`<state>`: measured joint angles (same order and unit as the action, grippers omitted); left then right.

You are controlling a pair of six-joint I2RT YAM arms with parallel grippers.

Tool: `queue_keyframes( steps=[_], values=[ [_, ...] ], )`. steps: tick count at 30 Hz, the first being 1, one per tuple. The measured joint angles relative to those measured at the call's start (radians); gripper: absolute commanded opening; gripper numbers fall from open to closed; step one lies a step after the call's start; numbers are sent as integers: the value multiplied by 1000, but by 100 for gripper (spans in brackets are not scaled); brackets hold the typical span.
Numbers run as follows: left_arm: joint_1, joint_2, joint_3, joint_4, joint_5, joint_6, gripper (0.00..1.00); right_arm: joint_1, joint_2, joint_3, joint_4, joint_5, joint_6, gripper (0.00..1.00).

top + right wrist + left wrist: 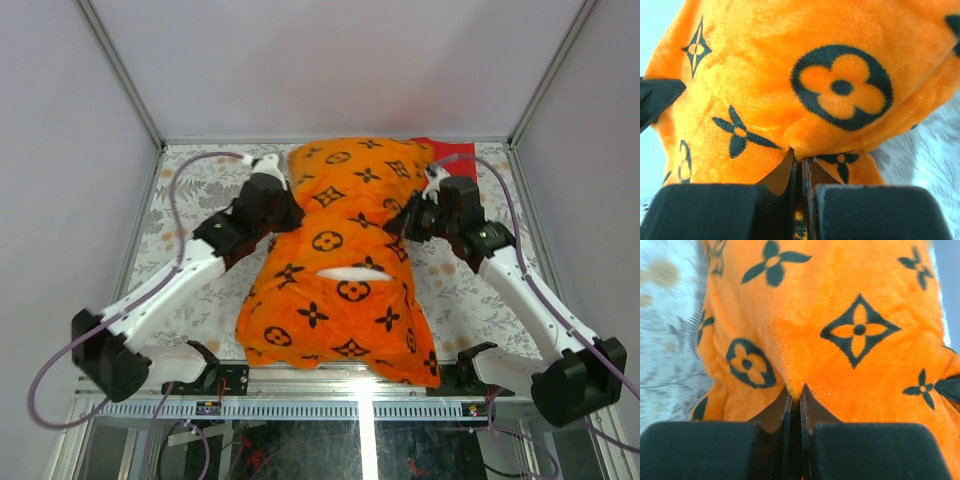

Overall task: Remove the pillowcase from the pillow
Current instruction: Pick up the pillow at the center of the board, then place the pillow at the center of the board.

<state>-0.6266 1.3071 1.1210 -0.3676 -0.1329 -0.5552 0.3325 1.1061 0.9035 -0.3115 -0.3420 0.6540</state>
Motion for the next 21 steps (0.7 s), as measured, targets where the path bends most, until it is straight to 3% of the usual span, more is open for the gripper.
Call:
queue_keyframes(
  steps=[5, 9, 10, 11, 12, 13, 15, 17, 21],
  values=[
    [6, -178, 158, -165, -159, 5, 0, 94, 194, 345, -46, 9, -24, 0],
    [5, -332, 161, -212, -324, -34, 0, 197, 418, 657, -50, 6, -39, 0],
    [5, -358, 145, -227, -368, -49, 12, 214, 474, 725, -53, -1, -45, 11],
    [6, -375, 128, -241, -406, -65, 40, 229, 552, 820, -79, -13, -52, 28],
    [6, -378, 109, -258, -438, -84, 61, 239, 649, 937, -114, -22, -64, 42],
    [9, -372, 92, -269, -455, -93, 96, 243, 716, 1014, -145, -23, -76, 54],
    [12, -330, 51, -290, -475, -113, 100, 240, 858, 1168, -216, 2, -120, 70],
    [12, -272, 25, -298, -473, -132, 100, 231, 908, 1203, -267, 43, -150, 76],
    [12, -216, 0, -299, -433, -110, 100, 224, 806, 1028, -282, 151, -193, 84]
  ],
)
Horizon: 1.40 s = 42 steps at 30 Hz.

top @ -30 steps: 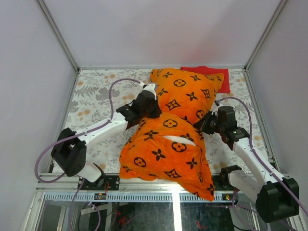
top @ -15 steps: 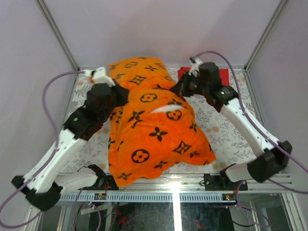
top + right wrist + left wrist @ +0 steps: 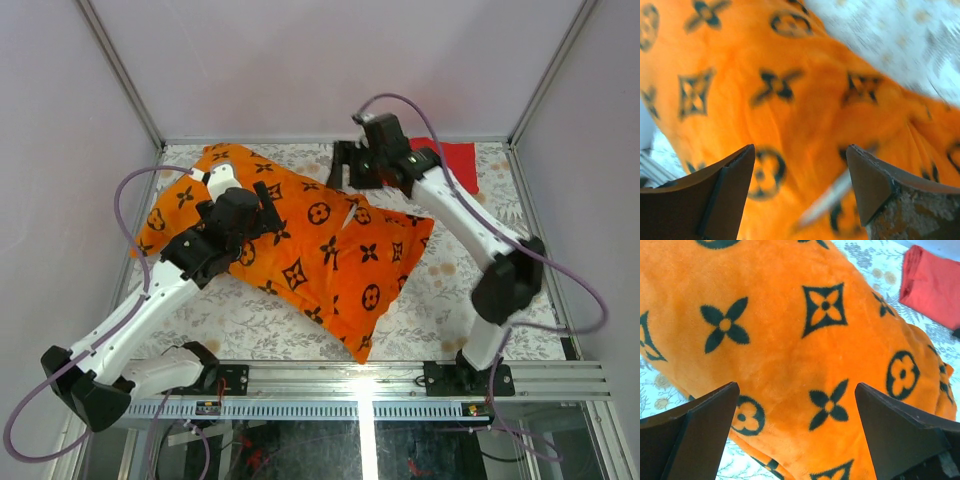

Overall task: Remove the pillowcase from the pillow
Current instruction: Place the pillow at the center of the board, then remove the pillow from the pillowcase.

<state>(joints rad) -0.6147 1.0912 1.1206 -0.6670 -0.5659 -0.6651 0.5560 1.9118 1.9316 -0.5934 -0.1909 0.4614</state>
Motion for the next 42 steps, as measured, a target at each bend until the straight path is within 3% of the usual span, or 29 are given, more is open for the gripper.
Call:
queue_keyframes(
  steps=[6, 9, 12, 15, 16, 20, 21, 22, 28, 32, 34, 36, 38, 40, 42],
  values=[
    [-9, -6, 0, 63, 160, 105, 100, -2, -533, -591, 148, 128, 18, 87],
    [-77, 34, 0, 101, 196, 159, 100, -2, -742, -830, 251, 131, 67, 87],
    [-180, 116, 3, 123, 189, 193, 100, -2, -866, -1071, 347, 130, 125, 81],
    [-267, 217, 4, 134, 172, 212, 99, -2, -879, -1264, 375, 116, 176, 74],
    [-286, 245, 3, 136, 166, 218, 97, -2, -868, -1304, 380, 104, 191, 68],
    [-308, 287, -14, 145, 112, 209, 94, -2, -874, -1368, 437, 61, 222, 10],
    [-308, 287, -19, 146, 87, 203, 94, -1, -891, -1373, 449, 55, 231, 1],
    [-309, 284, -23, 147, 66, 195, 94, -1, -916, -1377, 451, 56, 235, 0],
    [-292, 180, -90, 150, -5, 145, 94, -2, -1048, -1365, 367, 163, 237, 0],
    [-179, 63, -146, 142, 10, 126, 94, -73, -1047, -1329, 256, 263, 268, 1],
    [-136, 43, -159, 141, 24, 121, 94, -111, -1047, -1323, 222, 290, 296, 15],
    [-122, 32, -172, 141, 49, 120, 94, -121, -1049, -1309, 197, 306, 318, 40],
    [-120, 40, -173, 140, 73, 121, 93, -119, -1059, -1283, 179, 330, 324, 59],
    [-119, 63, -173, 141, 87, 121, 93, -98, -1066, -1239, 155, 376, 323, 72],
    [-119, 96, -172, 142, 92, 120, 94, -41, -1049, -1160, 143, 431, 314, 78]
  ],
)
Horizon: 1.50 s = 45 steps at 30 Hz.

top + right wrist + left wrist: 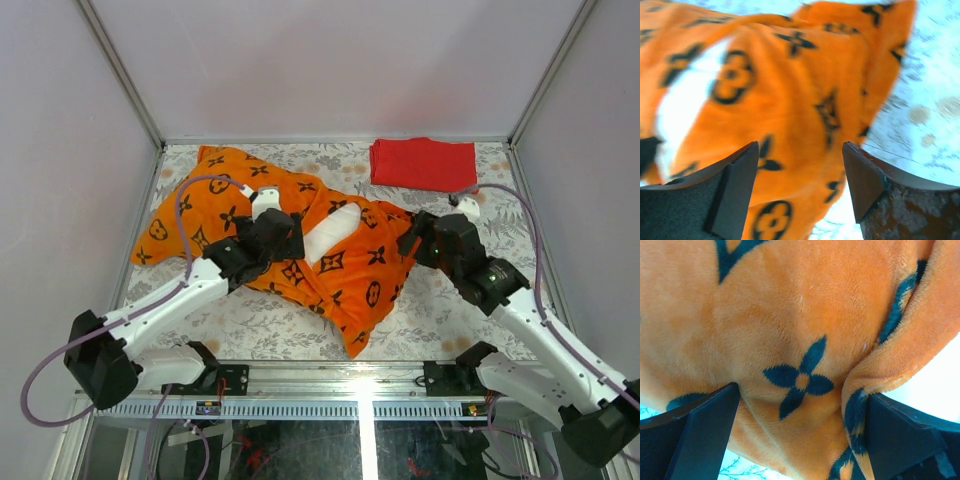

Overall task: Remove the pillowcase from the pillow
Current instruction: Remove the pillow from the pillowcase.

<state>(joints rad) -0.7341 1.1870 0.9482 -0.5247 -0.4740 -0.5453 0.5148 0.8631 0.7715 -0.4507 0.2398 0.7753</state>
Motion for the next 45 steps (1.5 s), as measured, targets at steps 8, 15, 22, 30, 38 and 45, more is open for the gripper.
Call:
queue_keyframes(
  steps=[8, 15, 22, 30, 38, 45],
  values=[
    [-7, 72, -3, 42, 14, -21, 97, 247, 245, 232, 77, 118, -46, 78],
    [-8, 98, -23, 71, 10, -50, 99, 272, 404, 167, 93, 111, -51, 59],
    [-7, 117, -26, 96, 10, -67, 99, 131, 172, -20, 74, 114, -60, 29],
    [-8, 124, 3, 66, -8, -72, 100, -46, -26, -222, -71, 105, -21, 43],
    [-145, 111, 161, -43, -20, -43, 100, -42, 0, -110, -77, 70, -43, 80],
    [-216, 107, 287, -26, 63, 2, 100, 16, 139, 206, -12, 80, -112, 88]
  ],
)
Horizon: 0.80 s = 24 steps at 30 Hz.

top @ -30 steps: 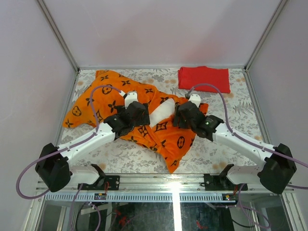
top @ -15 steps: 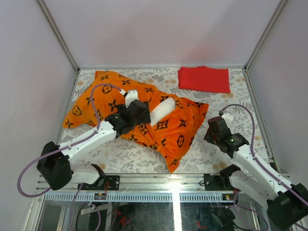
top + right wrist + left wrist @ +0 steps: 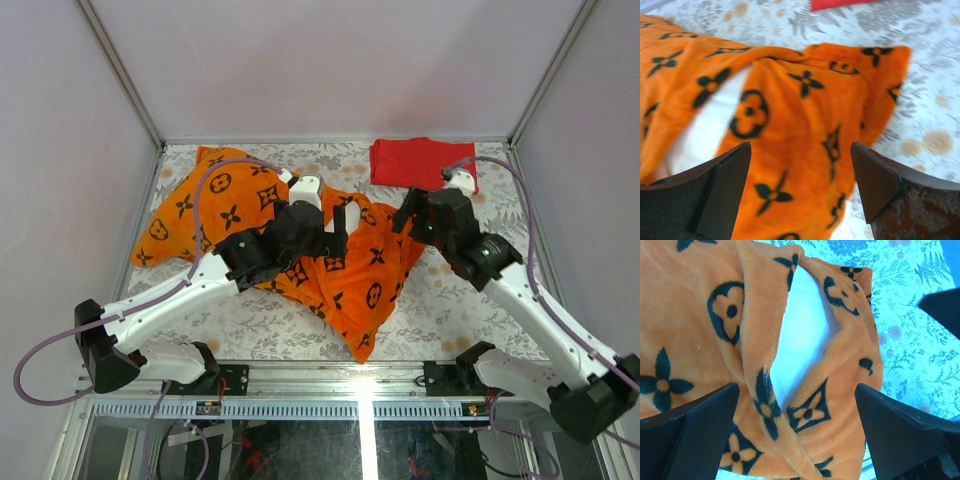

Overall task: Remove the pillowcase from the pillow
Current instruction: Remove the pillow from the pillowcase.

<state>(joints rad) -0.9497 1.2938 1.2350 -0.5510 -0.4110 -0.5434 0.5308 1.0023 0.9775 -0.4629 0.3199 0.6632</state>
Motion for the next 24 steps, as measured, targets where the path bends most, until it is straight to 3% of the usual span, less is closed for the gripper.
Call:
queue_keyframes(
  steps=[7, 10, 14, 16, 17, 24],
  values=[
    [-4, -9, 3, -3, -26, -8, 100, 111, 229, 91, 76, -58, -25, 87],
    [-5, -37, -19, -6, -39, -21, 100, 140, 298, 91, 91, -117, -46, 73],
    [-5, -67, -30, -11, -46, -29, 100, 151, 344, 90, 92, -157, -72, 44],
    [-5, -71, -30, -12, -46, -29, 100, 151, 315, 72, 92, -140, -80, 10],
    [-5, -71, -30, -13, -46, -29, 100, 151, 288, 59, 88, -127, -89, 1],
    [-5, -70, -30, -18, -46, -29, 100, 154, -9, -45, 16, 29, -106, 0]
  ],
)
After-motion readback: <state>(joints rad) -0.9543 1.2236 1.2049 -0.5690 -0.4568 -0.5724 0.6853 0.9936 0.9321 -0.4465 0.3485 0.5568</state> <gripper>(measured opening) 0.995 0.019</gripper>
